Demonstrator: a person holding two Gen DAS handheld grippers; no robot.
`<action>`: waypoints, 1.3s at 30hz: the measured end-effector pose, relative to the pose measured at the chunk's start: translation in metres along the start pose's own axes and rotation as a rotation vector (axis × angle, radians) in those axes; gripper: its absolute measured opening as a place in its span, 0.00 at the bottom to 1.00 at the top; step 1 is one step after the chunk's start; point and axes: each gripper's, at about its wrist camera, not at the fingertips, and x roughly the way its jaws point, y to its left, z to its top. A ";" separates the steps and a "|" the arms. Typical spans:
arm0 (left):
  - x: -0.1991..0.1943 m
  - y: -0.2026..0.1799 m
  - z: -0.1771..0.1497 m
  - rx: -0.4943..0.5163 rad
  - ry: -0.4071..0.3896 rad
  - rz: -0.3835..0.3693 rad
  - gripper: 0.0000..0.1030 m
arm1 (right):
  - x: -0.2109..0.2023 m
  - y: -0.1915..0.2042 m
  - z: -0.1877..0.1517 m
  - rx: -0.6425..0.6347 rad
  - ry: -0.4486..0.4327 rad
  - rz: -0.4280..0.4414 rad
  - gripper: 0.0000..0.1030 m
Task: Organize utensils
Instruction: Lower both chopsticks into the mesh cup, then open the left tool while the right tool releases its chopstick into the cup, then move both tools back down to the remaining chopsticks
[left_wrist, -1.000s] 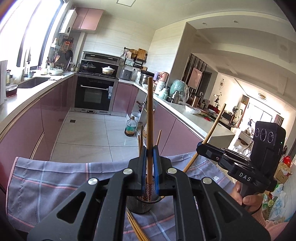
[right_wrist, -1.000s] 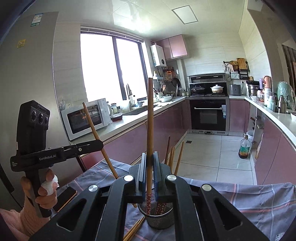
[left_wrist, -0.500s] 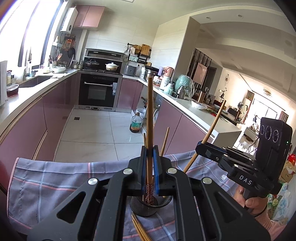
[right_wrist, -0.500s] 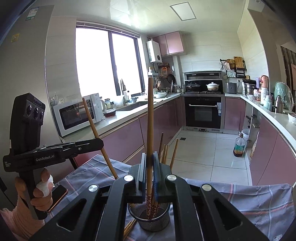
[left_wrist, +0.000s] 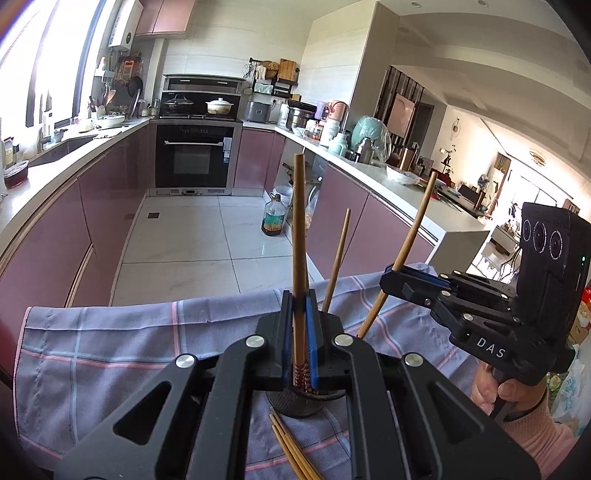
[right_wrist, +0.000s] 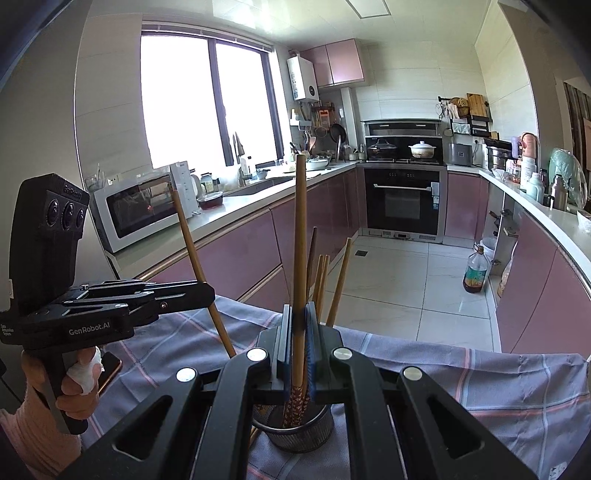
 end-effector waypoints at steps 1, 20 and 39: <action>0.004 0.000 -0.001 0.007 0.014 -0.004 0.07 | 0.002 0.000 -0.001 0.000 0.012 0.000 0.05; 0.059 0.019 -0.009 -0.009 0.139 0.020 0.13 | 0.043 -0.017 -0.010 0.060 0.142 -0.022 0.08; 0.015 0.039 -0.051 -0.041 0.043 0.138 0.34 | -0.010 -0.002 -0.027 0.036 0.052 0.056 0.25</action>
